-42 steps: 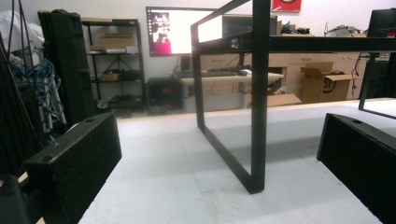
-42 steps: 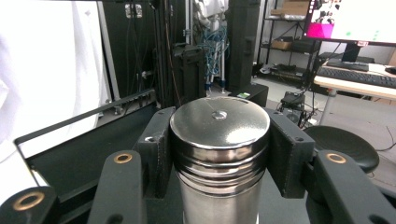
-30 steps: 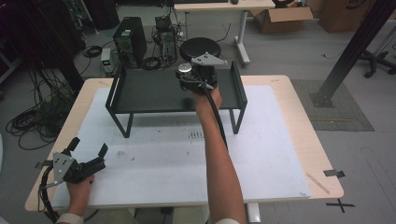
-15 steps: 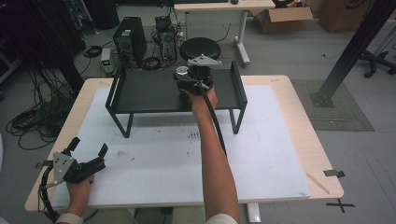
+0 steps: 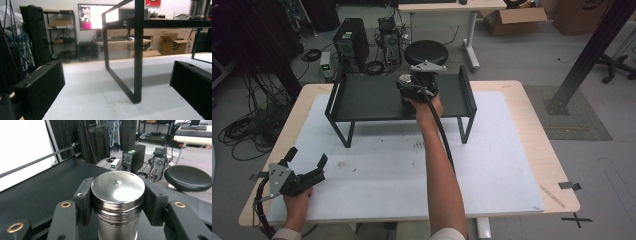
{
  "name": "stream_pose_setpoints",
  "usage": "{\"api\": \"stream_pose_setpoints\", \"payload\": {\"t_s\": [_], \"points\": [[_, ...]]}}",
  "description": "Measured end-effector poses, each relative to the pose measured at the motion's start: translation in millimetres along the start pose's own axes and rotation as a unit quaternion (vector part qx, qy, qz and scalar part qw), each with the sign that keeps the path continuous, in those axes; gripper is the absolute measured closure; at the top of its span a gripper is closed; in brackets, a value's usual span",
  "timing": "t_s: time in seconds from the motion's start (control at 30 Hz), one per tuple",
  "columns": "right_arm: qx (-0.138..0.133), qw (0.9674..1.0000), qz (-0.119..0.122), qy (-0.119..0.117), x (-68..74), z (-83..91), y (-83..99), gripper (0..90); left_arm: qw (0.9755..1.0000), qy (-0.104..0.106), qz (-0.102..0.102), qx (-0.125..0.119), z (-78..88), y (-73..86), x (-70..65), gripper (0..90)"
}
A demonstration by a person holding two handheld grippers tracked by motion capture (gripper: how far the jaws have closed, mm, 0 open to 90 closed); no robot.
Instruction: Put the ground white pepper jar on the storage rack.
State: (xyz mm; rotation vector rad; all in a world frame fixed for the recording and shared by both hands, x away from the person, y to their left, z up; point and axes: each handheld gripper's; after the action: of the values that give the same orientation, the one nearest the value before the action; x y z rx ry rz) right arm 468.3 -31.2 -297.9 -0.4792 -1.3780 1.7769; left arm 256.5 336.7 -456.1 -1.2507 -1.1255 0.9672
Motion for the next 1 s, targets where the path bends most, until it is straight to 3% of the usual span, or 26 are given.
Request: {"api": "stream_pose_setpoints", "payload": {"t_s": [0.6, 1.0], "points": [[-0.005, 0.9999, -0.011, -0.005, -1.5, 0.3, 6.1, 44.7, 1.0, 0.0, 0.0, -0.002, 0.2, 0.1, 0.0, 0.2], [-0.003, 0.9999, 0.007, -0.009, 1.4, 1.9, 4.3, 26.2, 1.0, 0.0, 0.0, -0.003, 0.3, 0.1, -0.1, 0.2]]}}
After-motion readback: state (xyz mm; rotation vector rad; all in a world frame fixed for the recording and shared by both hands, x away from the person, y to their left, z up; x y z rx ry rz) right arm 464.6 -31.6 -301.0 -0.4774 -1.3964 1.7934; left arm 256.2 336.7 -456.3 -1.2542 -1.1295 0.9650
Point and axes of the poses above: each handheld gripper's, and its own axes: z roughly backward along the jaws, y roughly out of its underside, x roughly to its left, and after that the axes turned 6 degrees about -z, right-handed
